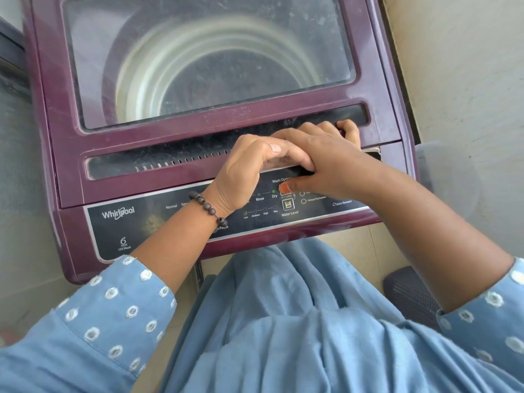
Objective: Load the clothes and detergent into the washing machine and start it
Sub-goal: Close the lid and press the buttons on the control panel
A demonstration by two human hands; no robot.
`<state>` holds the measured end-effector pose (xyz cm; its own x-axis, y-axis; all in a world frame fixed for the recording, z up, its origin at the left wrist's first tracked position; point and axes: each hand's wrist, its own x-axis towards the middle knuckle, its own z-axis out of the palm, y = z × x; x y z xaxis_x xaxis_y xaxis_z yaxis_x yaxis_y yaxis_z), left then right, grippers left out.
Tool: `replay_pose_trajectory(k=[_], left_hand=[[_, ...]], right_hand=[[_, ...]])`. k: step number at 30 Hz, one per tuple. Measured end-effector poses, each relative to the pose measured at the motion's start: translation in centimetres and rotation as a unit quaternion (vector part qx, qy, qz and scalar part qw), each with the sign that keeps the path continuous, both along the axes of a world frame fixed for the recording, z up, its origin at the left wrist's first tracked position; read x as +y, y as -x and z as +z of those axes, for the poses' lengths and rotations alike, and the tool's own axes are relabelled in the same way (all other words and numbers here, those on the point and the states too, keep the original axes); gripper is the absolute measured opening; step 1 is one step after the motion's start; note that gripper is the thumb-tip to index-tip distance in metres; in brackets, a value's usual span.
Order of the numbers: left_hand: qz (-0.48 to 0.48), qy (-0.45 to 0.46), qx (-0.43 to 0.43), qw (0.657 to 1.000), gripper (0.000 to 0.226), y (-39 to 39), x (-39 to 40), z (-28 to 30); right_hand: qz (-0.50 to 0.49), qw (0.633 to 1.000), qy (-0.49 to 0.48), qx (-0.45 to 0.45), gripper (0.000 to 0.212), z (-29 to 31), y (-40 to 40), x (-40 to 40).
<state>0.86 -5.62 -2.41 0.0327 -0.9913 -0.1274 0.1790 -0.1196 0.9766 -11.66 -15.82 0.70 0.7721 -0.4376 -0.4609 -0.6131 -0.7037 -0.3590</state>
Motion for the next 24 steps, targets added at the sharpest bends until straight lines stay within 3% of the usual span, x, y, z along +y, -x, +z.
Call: replay_pose_trajectory(k=[11,16,24], left_hand=[[-0.001,-0.001,-0.030,1.000,0.049,0.2,0.0,0.4],[0.005,-0.025,-0.005,1.000,0.052,0.0,0.4,0.9],[0.060,-0.041,-0.062,0.995,0.055,-4.1,4.7,2.0]], right_hand=[[0.008,1.000,-0.022,-0.021,0.068,-0.1,0.4,-0.3],[-0.009,0.998,-0.056,-0.021,0.077,0.5,0.2,-0.4],[0.004,1.000,-0.021,-0.017,0.091,1.2,-1.9,1.9]])
